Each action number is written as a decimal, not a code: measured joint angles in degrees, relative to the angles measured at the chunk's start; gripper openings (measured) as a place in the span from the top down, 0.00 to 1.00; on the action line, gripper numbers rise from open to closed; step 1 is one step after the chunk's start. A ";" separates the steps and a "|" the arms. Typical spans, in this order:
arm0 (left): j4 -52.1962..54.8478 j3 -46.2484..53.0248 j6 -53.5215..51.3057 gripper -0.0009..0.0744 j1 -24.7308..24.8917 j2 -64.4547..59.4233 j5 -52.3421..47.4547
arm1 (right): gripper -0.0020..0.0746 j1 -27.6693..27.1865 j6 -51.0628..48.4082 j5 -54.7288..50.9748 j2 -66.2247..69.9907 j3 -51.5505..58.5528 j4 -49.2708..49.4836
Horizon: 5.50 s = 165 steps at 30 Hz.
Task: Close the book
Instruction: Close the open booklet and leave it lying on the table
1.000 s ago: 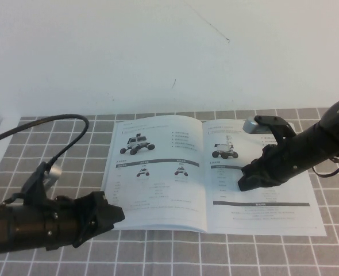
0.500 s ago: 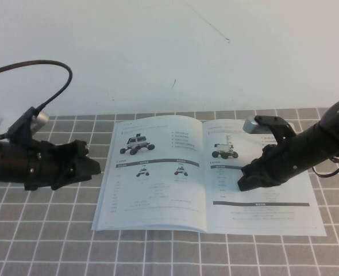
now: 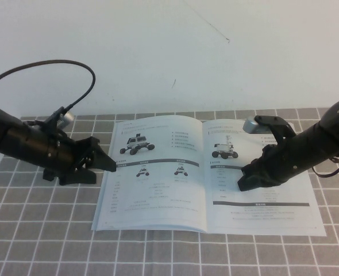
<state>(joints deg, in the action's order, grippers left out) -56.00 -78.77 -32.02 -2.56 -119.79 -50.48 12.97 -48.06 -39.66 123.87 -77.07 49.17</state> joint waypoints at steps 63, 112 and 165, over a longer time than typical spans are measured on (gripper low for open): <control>-31.46 -21.19 -8.39 0.32 13.72 -6.08 -16.65 | 0.98 0.00 -0.52 -0.46 0.35 0.00 0.78; 8.77 -25.85 5.15 0.99 33.56 -13.55 0.56 | 0.98 -17.12 -0.16 -17.18 -35.19 3.97 -6.59; 56.70 30.06 34.91 0.99 30.99 73.81 15.22 | 0.98 -17.12 -5.27 -6.26 -95.91 55.32 -15.32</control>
<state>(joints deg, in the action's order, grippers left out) 0.70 -48.70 2.89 28.43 -45.98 -35.27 -4.14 -53.33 -45.92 27.96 -21.75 33.84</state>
